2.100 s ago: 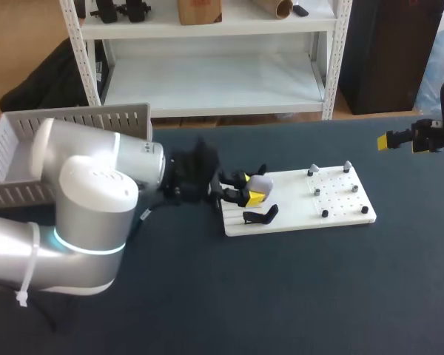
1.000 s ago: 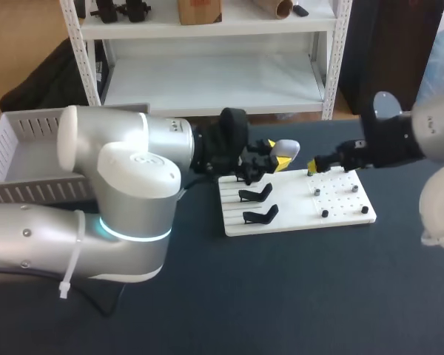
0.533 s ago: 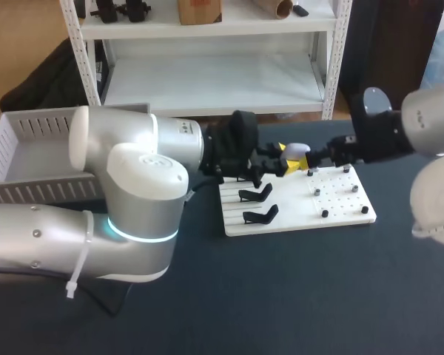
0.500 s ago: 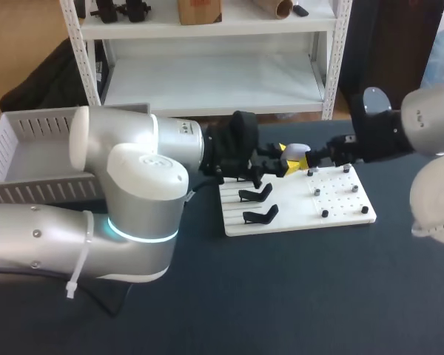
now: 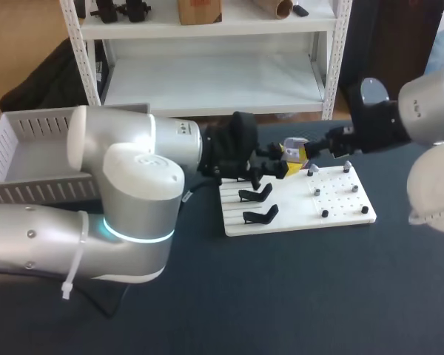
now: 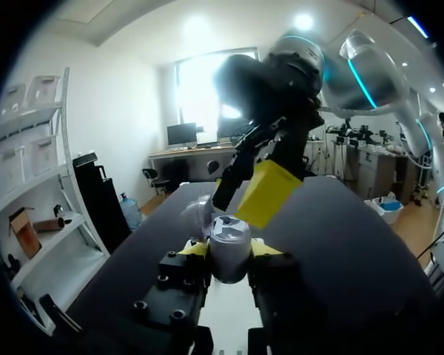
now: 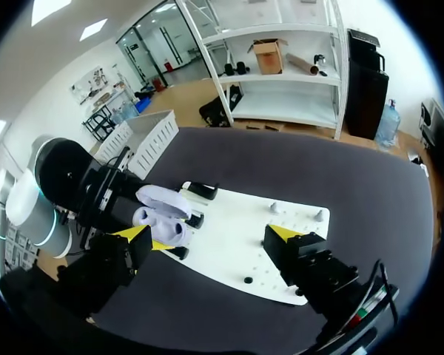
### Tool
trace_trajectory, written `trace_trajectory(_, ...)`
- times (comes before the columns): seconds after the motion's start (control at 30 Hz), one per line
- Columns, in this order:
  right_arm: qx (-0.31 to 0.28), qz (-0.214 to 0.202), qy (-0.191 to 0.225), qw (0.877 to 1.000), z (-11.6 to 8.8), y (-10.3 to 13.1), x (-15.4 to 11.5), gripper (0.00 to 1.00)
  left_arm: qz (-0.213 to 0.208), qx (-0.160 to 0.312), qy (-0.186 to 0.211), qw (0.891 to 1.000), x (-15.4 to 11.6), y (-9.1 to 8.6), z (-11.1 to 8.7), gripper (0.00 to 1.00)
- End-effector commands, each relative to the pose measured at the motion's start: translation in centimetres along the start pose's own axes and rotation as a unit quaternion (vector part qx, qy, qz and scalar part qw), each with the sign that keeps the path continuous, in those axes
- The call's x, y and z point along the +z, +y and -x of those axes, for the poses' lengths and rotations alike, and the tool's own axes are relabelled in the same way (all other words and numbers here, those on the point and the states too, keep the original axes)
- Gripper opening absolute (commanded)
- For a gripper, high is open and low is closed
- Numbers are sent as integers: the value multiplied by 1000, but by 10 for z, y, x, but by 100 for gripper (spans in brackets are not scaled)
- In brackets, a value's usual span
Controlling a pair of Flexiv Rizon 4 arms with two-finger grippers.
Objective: Pick up each earbud case from the left stands, insert the matching earbuds, close the lid, and place the case in the box.
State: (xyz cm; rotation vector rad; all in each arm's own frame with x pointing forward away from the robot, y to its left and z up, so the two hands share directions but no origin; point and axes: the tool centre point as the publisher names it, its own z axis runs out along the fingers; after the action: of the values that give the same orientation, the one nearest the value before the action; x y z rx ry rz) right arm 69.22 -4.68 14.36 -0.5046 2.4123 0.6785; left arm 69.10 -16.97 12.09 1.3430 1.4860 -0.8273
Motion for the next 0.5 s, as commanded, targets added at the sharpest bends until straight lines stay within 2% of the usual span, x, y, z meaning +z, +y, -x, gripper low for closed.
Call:
trace_trajectory(0.03, -5, -7, -1, 1000, 5, 1, -5, 100, -2, -4, -11, 1000, -5, -4, -6, 0)
trace_trajectory(0.2, -27, -34, -2, 999, 9, -11, -16, 100, -21, -28, -52, 998, -12, 2, -17, 0)
trace_trajectory(0.27, -54, -49, -2, 997, 10, -16, -20, 100, -31, -35, -76, 996, -17, 6, -21, 0)
trace_trajectory(0.5, -76, -103, 27, 991, 5, -52, -28, 100, -38, -23, -112, 993, -36, 10, -19, 0)
